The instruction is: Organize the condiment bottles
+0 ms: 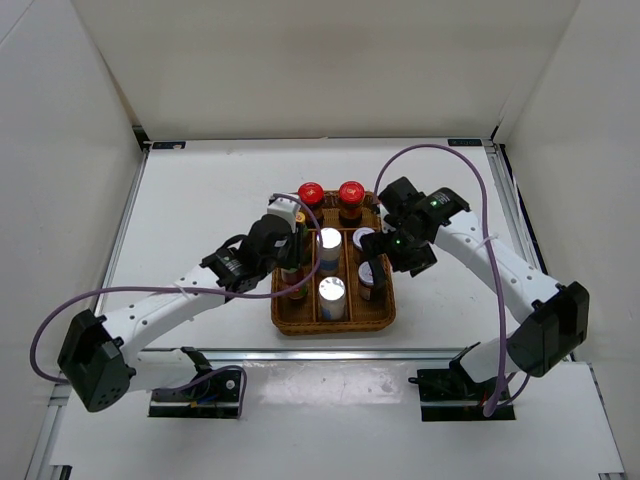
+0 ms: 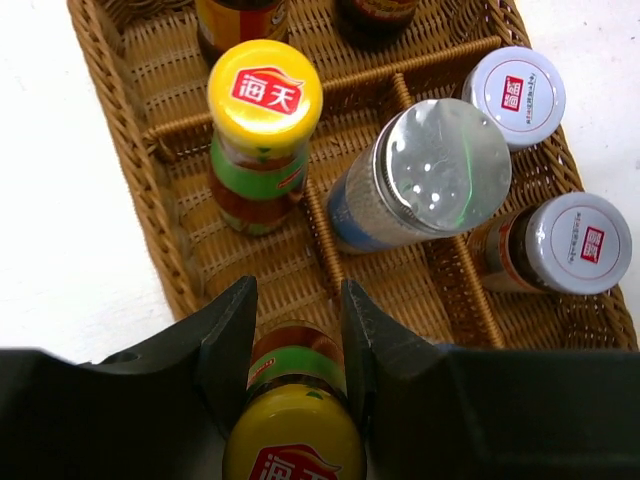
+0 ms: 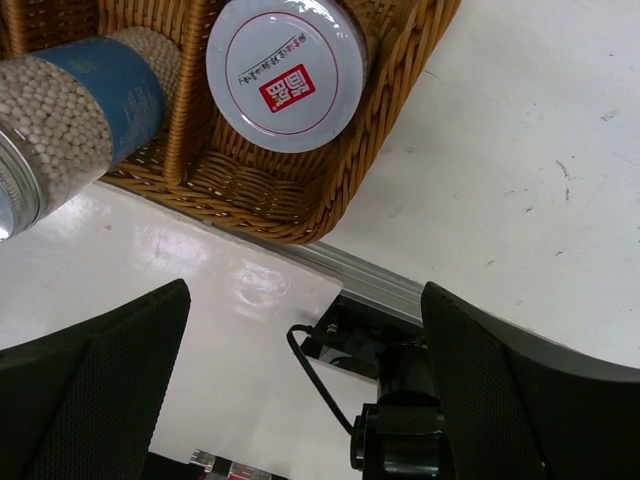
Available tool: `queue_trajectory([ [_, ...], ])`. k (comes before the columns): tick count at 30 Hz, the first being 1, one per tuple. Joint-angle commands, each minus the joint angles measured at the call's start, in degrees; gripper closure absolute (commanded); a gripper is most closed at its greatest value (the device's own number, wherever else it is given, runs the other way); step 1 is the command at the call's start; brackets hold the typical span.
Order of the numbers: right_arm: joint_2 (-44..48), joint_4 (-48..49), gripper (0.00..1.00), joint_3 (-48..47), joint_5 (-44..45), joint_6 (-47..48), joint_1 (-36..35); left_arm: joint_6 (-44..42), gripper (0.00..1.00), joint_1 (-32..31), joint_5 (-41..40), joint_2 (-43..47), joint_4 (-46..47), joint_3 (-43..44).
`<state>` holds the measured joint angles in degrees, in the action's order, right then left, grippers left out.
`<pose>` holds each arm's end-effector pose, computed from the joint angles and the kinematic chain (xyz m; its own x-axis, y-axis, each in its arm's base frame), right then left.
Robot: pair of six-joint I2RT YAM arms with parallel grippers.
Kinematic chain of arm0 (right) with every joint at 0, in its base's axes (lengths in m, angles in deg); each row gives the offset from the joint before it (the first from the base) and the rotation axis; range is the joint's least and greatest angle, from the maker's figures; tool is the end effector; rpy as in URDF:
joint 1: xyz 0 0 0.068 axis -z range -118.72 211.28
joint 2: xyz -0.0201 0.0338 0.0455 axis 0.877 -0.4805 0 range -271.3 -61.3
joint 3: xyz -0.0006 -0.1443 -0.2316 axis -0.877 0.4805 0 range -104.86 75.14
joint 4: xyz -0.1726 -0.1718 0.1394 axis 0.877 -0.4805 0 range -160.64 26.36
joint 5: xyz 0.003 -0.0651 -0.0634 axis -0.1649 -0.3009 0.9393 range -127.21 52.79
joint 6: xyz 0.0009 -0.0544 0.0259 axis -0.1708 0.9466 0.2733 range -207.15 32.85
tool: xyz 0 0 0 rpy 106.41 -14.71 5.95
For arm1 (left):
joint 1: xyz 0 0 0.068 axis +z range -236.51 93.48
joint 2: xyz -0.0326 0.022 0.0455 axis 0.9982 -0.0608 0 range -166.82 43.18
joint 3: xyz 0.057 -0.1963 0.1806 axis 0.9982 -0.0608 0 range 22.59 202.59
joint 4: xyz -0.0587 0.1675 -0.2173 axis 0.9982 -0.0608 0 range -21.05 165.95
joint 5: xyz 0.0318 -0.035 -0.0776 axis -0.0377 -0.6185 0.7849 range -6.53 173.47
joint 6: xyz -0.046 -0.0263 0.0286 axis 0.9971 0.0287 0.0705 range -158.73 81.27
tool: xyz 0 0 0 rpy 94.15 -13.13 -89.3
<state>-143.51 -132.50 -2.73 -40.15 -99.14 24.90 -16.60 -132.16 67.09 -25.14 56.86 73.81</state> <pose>0.2301 0.1724 0.3013 -0.8795 -0.3903 -0.2723 -0.4310 0.8958 0.1082 0.2103 -0.1971 0.2692 -0.5807 0.0771 -0.8105 0.3326 0.9311 -0.1498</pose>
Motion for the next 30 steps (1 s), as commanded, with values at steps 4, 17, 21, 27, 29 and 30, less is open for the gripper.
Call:
queue_trajectory([
  [4,2.41,-0.92,0.0,-0.44,3.72,-1.8,0.17,3.36,0.33,-1.9,-1.46,0.11,6.7,0.19],
  [17,6.81,-2.51,0.0,-4.31,16.56,-7.0,0.17,2.66,0.01,-2.43,-3.74,4.06,0.91,5.46],
  [21,6.28,-2.51,0.0,-6.77,17.18,-5.86,0.7,-0.41,0.01,-2.43,-6.2,8.36,-2.96,11.59],
  [27,-0.92,-8.92,0.0,-17.12,25.07,-7.52,2.72,0.8,0.01,7.2,-8.22,15.47,-18.05,17.77],
  [29,-1.54,-8.92,0.0,-19.16,25.61,-5.69,2.72,0.81,0.01,10.74,-10.24,17.59,-20.88,17.25],
  [30,-1.54,-8.92,0.0,-20.3,26.22,-5.68,2.72,0.81,0.01,12.41,-11.21,18.38,-22.2,17.25],
])
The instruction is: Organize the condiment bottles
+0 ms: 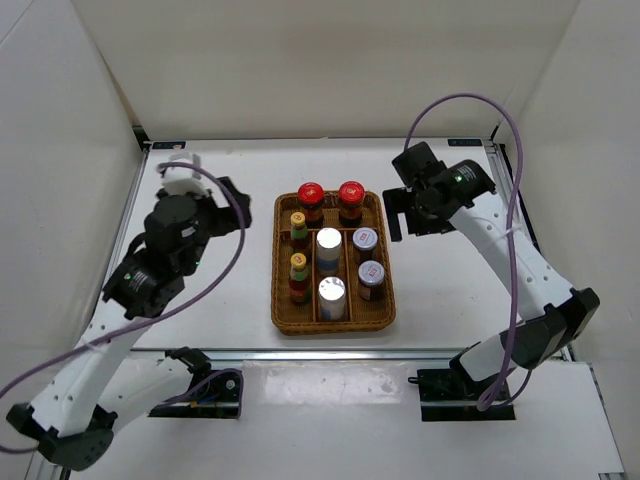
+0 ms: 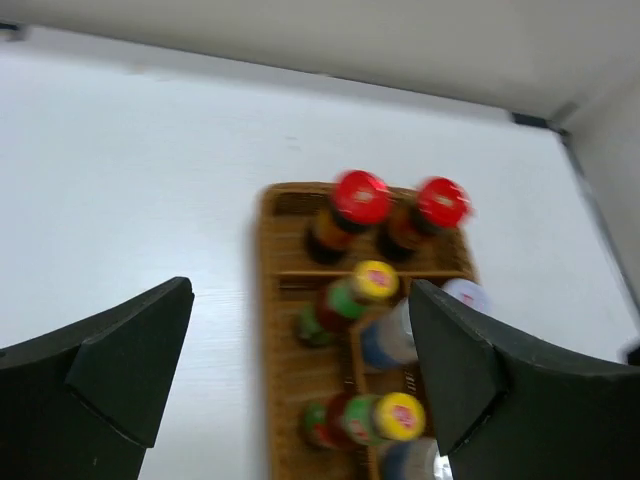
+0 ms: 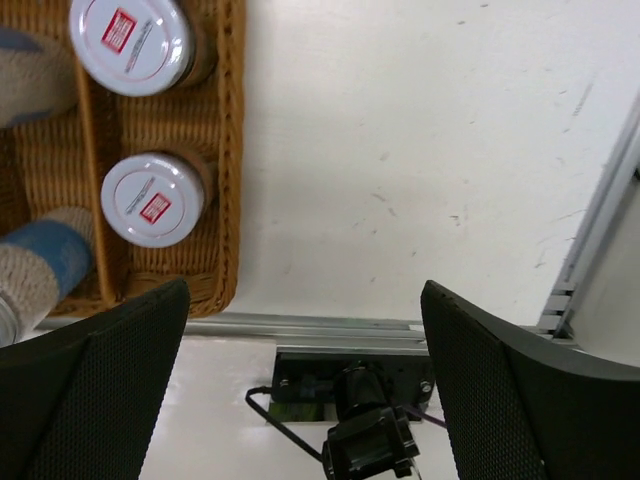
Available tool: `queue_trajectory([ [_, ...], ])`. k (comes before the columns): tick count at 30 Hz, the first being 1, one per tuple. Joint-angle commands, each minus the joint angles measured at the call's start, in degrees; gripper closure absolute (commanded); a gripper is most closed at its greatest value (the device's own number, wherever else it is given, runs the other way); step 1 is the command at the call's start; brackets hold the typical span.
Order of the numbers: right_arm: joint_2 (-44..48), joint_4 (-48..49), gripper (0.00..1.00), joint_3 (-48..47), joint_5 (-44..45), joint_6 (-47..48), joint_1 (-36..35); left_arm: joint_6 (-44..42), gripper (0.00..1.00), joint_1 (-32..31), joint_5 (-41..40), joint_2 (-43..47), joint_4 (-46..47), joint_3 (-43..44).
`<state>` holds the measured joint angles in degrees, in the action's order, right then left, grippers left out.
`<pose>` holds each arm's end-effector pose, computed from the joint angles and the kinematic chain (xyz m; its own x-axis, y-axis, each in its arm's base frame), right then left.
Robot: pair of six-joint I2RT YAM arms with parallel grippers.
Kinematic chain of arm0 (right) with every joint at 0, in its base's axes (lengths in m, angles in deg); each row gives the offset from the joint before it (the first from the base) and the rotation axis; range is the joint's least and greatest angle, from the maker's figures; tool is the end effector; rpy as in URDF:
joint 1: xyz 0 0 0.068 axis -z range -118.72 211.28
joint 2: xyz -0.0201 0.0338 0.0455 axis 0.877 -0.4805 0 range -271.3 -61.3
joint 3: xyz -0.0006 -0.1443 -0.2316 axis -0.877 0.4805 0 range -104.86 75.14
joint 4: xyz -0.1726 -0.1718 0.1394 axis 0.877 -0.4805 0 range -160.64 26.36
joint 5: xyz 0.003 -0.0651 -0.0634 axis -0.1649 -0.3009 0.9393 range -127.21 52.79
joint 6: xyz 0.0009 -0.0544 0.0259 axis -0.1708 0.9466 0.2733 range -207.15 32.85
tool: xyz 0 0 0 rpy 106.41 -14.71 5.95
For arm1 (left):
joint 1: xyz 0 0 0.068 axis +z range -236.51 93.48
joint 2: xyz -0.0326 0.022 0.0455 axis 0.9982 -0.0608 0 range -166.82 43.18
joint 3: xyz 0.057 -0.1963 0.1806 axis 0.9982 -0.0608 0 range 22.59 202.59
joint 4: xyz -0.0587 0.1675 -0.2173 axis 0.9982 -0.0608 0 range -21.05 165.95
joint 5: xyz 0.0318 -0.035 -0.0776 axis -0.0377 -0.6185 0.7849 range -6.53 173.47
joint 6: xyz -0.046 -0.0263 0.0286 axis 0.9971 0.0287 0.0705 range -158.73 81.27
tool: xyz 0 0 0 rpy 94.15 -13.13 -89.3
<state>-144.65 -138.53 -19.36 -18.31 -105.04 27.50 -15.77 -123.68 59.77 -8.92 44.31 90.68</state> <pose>0.2486 0.1490 0.3817 -0.8344 -0.2085 -0.5101 -0.1584 0.9773 -0.1405 0.1757 -0.1108 0.4216 -0.2932 -0.2258 -0.9290 0.1415 0.9507 -0.2758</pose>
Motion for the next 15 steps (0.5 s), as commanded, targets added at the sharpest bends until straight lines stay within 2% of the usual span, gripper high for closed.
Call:
queue_trajectory([
  [1,-0.93,-4.37,0.0,-6.81,6.74,-0.82,0.64,-0.02,0.01,6.99,-4.94,2.78,-12.54,0.37],
  [5,-1.55,-6.67,0.0,-12.2,7.65,-4.25,0.65,-0.64,0.01,12.9,-8.37,-0.98,-22.13,3.62],
  [7,-1.55,-6.67,0.0,-12.2,7.03,-4.26,0.65,2.77,0.01,15.44,-10.57,-1.78,-24.25,3.62],
  [8,-1.03,-6.67,0.0,-12.2,7.03,-4.26,0.65,4.01,0.01,15.98,-11.36,-1.78,-24.26,3.62],
  [11,-1.02,-7.28,0.0,-12.72,9.13,-4.26,0.65,8.84,0.01,15.99,-21.42,1.37,-21.55,0.82],
  [15,-0.32,-7.28,0.0,-12.73,9.14,-4.79,0.65,13.78,0.01,15.99,-30.08,5.07,-19.79,-3.84],
])
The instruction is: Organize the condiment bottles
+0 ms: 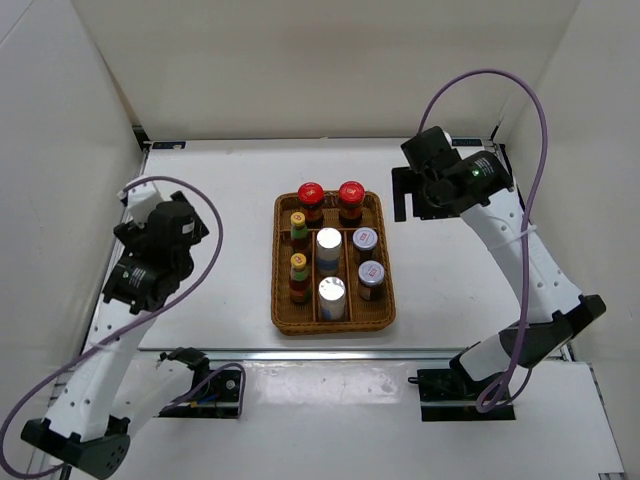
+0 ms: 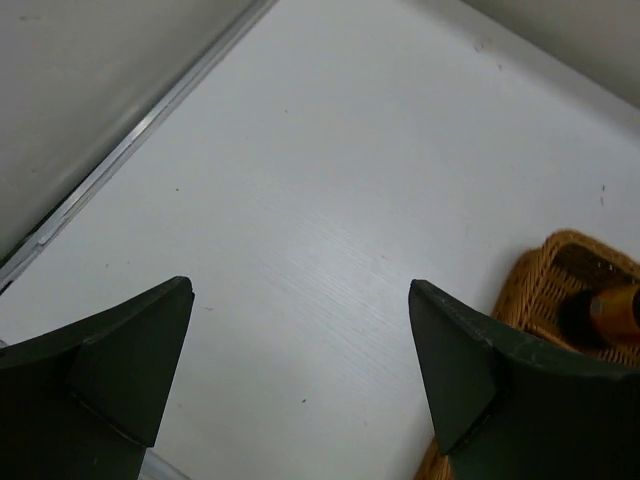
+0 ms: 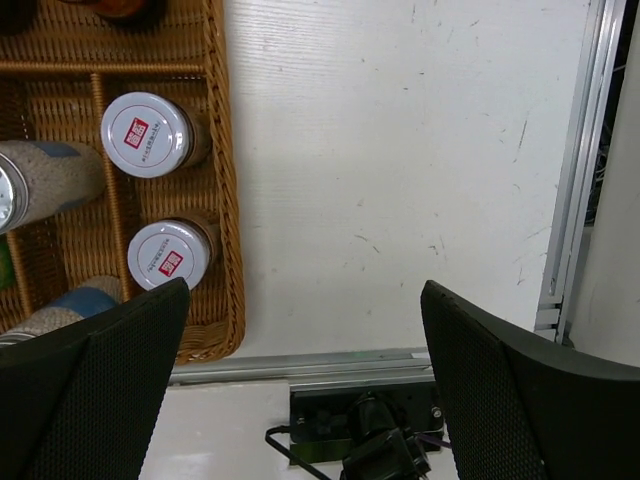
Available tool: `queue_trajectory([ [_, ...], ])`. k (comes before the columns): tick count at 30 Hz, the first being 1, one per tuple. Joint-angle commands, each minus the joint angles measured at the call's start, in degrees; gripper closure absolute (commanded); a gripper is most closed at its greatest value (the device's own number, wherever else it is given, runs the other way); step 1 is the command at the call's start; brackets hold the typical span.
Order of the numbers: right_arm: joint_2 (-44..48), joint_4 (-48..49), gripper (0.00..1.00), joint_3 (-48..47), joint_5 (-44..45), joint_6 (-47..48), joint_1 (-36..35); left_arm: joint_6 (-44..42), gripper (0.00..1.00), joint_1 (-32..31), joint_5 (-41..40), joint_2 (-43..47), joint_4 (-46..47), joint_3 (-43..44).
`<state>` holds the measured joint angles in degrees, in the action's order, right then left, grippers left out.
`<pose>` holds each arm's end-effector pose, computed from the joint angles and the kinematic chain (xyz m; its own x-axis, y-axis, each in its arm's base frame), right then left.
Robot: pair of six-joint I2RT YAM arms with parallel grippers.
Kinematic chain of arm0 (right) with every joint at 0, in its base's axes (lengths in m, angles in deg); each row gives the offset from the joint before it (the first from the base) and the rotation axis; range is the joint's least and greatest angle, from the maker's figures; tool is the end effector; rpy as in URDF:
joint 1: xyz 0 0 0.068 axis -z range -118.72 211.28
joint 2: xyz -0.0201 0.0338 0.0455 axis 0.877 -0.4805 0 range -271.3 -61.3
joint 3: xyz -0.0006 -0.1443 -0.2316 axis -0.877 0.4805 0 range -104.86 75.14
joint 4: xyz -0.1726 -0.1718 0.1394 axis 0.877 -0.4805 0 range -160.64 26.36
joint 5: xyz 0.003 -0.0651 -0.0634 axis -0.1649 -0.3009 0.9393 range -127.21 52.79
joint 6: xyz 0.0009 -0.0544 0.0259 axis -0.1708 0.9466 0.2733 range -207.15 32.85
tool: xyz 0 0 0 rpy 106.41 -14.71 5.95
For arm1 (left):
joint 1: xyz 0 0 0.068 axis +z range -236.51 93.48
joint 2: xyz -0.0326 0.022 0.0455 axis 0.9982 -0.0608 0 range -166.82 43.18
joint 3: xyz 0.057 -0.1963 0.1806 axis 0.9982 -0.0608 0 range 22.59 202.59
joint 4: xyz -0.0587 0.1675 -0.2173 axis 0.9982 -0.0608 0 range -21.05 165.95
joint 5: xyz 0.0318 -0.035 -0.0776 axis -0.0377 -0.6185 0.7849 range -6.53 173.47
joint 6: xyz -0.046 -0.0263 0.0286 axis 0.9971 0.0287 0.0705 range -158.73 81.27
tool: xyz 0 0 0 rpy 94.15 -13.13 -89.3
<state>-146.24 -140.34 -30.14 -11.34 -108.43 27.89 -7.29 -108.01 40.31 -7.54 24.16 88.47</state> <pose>0.2510 0.1422 0.4299 -0.7543 -0.1061 -0.6479 -0.0212 0.9903 -0.1374 0.1775 -0.0372 0.3816 -0.3465 -0.2724 -0.8976 -0.4973 0.8647 -0.0705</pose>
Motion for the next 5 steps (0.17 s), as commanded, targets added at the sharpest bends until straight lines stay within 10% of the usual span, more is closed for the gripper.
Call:
queue_trajectory([
  [1,1.8,-5.47,0.0,-1.95,2.17,-1.4,0.25,6.08,0.01,0.31,-11.24,4.22,1.68,-4.25],
  [5,1.8,-6.0,0.0,-1.95,2.95,-2.36,0.25,9.09,0.01,0.31,-9.51,5.89,1.69,-8.75],
])
